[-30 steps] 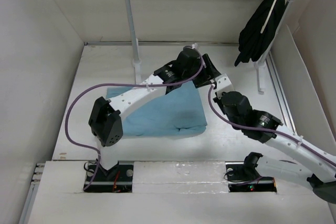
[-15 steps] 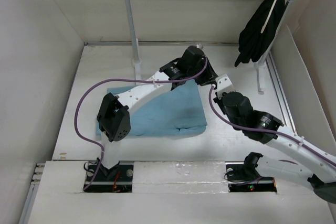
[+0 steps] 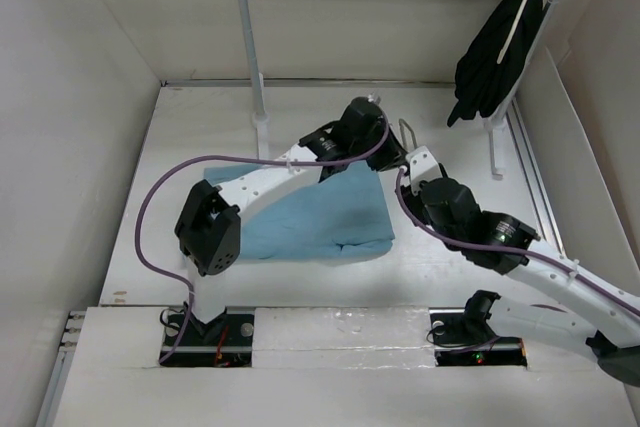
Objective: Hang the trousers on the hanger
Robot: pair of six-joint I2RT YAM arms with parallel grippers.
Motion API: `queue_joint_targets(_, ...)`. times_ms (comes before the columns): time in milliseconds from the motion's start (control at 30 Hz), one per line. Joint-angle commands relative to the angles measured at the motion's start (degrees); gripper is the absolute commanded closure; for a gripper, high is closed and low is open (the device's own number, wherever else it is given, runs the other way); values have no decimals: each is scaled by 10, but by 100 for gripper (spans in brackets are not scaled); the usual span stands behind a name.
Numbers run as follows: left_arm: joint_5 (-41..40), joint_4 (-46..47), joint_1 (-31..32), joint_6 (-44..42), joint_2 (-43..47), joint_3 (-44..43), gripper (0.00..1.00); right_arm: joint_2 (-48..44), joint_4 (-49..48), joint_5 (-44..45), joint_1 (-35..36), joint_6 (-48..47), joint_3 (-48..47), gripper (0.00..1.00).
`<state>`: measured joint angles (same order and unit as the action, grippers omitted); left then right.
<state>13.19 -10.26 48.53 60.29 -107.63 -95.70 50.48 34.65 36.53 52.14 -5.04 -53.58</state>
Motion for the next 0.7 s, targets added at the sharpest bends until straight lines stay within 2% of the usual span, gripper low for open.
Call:
queue_joint_targets(0,-11,72,-1,-11,59,59,100,-23,21,-37,1,34,-35,42)
queue_joint_targets(100,-29,118,-1,4,85,118,100,-35,23,-59,1,42,-37,37)
queue_joint_targets(267,-59,189,-1,25,126,203,100,-35,52,-109,-12,49,-69,16)
queue_joint_targets(367,-73,226,4,30,142,249,100,-28,70,-158,-23,48,-100,12)
queue_joint_targets(400,-77,238,4,30,143,256,100,-26,72,-192,-23,43,-114,12)
queue_joint_targets(500,-91,273,11,28,145,287,100,-15,88,-220,-35,46,-129,13)
queue_joint_targets(533,-114,284,19,26,147,294,100,-16,89,-219,-35,49,-129,30)
queue_joint_targets(600,-126,329,27,13,146,316,100,-27,83,-223,-57,70,-122,53)
queue_joint_targets(633,-150,335,27,4,132,316,100,-31,67,-229,-66,71,-111,85)
queue_joint_targets(667,-149,339,27,0,123,310,100,-35,61,-238,-77,74,-106,93)
